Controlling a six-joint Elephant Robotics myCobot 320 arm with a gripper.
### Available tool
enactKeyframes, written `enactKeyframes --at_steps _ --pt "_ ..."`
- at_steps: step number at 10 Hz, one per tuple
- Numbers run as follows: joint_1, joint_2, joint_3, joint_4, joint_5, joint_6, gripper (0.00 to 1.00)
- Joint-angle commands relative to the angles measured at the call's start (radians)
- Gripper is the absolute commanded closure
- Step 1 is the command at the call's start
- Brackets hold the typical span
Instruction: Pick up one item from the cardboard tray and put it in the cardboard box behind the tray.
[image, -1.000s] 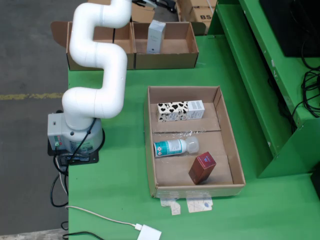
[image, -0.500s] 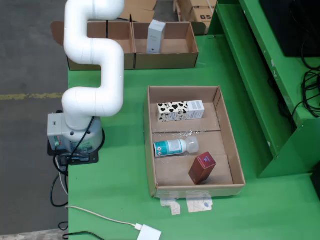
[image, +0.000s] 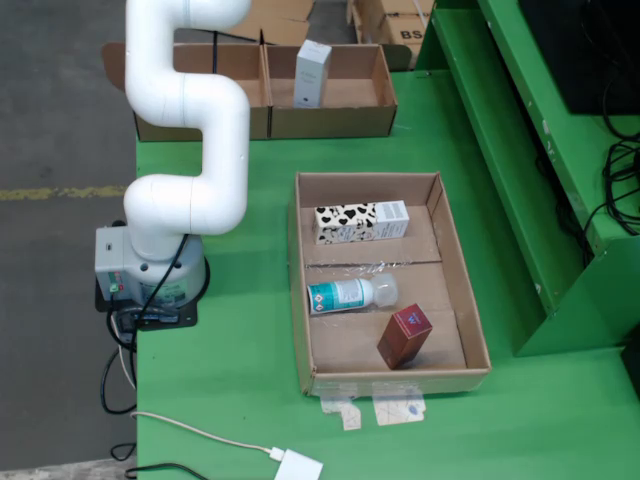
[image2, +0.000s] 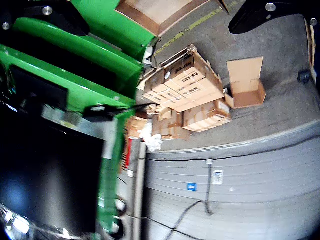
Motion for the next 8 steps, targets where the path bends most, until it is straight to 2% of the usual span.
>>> enactKeyframes --at_steps 1,2,3,7,8 --pt "-0.221 0.285 0.023 -0.909 0.181 0.313 0.00" --pt "-0.221 0.285 0.023 -0.909 0.181 0.313 0.00" --pt "-0.283 0.339 0.023 -1.032 0.216 0.353 0.00" --pt "-0.413 0.472 0.023 -1.329 0.265 0.486 0.00" --pt "-0.451 0.715 -0.402 -1.165 0.279 0.515 0.00"
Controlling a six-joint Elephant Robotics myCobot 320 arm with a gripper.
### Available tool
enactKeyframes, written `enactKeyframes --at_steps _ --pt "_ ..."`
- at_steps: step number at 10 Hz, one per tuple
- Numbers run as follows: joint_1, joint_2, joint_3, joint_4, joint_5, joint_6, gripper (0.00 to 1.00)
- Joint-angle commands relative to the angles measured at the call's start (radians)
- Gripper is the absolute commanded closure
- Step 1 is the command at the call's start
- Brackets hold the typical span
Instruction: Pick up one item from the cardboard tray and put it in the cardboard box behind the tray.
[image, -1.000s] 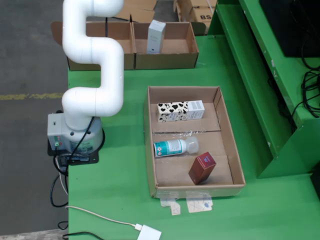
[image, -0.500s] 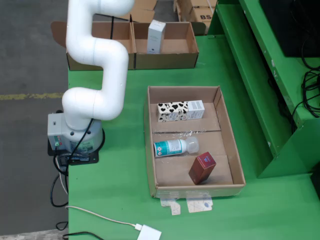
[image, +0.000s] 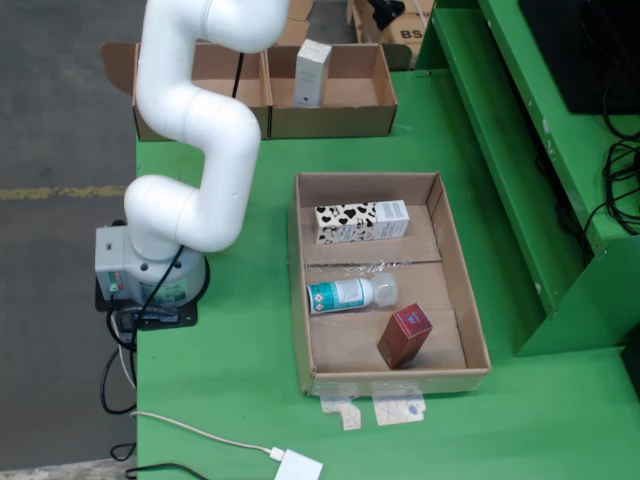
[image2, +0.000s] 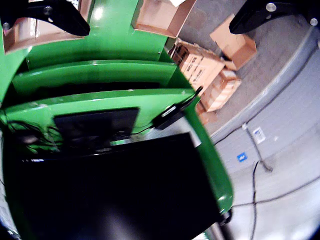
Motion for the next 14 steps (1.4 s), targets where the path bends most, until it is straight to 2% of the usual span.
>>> enactKeyframes --at_steps 1,3,5,9,11,12,14 --pt "-0.119 0.432 -0.564 -0.726 0.034 0.151 0.00" --pt "-0.166 0.561 -0.738 -0.688 0.047 0.182 0.00" --pt "-0.147 0.642 -0.684 -0.857 0.035 0.279 0.00" --pt "-0.152 0.750 -0.728 -0.940 0.030 0.347 0.00" --pt "-0.155 0.900 -0.814 -1.021 0.035 0.418 0.00" --pt "-0.164 0.959 -0.837 -1.057 0.042 0.436 0.00" --pt "-0.245 1.075 -0.929 -1.053 0.068 0.397 0.00"
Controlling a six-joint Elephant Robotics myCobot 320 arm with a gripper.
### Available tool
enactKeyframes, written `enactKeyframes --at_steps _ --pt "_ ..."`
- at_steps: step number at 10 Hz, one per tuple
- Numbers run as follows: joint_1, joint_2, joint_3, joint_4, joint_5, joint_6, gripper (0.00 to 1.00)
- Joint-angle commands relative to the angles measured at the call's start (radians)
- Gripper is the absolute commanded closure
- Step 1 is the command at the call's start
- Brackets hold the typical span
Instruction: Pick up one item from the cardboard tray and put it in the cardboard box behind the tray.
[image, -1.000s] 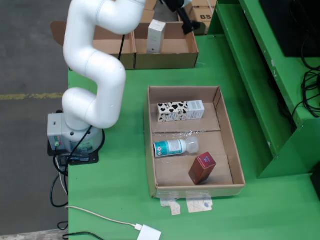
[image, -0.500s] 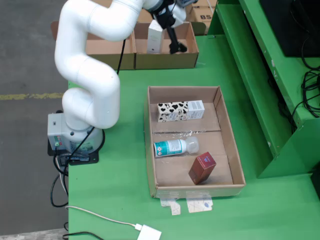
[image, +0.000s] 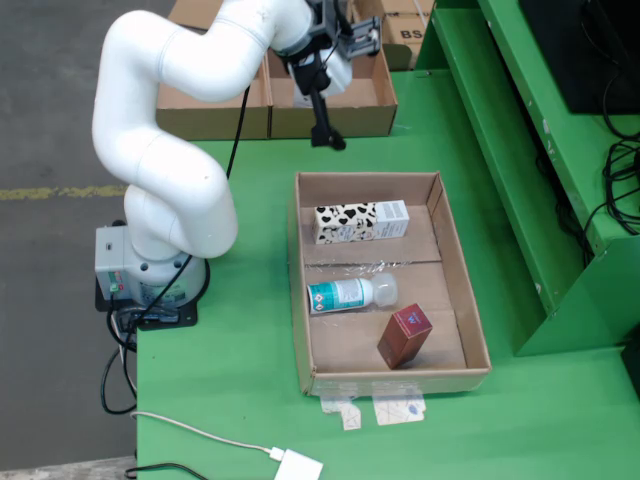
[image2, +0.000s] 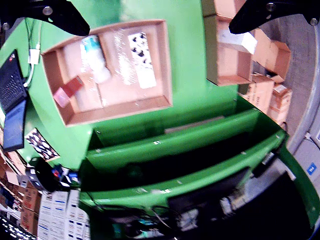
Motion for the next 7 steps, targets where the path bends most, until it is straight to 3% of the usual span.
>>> enactKeyframes --at_steps 1,3,7 --pt "-0.115 0.449 -0.363 -0.415 0.025 -0.043 0.00" --pt "-0.185 0.500 -0.399 -0.405 0.042 -0.103 0.00" --pt "-0.185 0.500 -0.399 -0.405 0.042 -0.103 0.00"
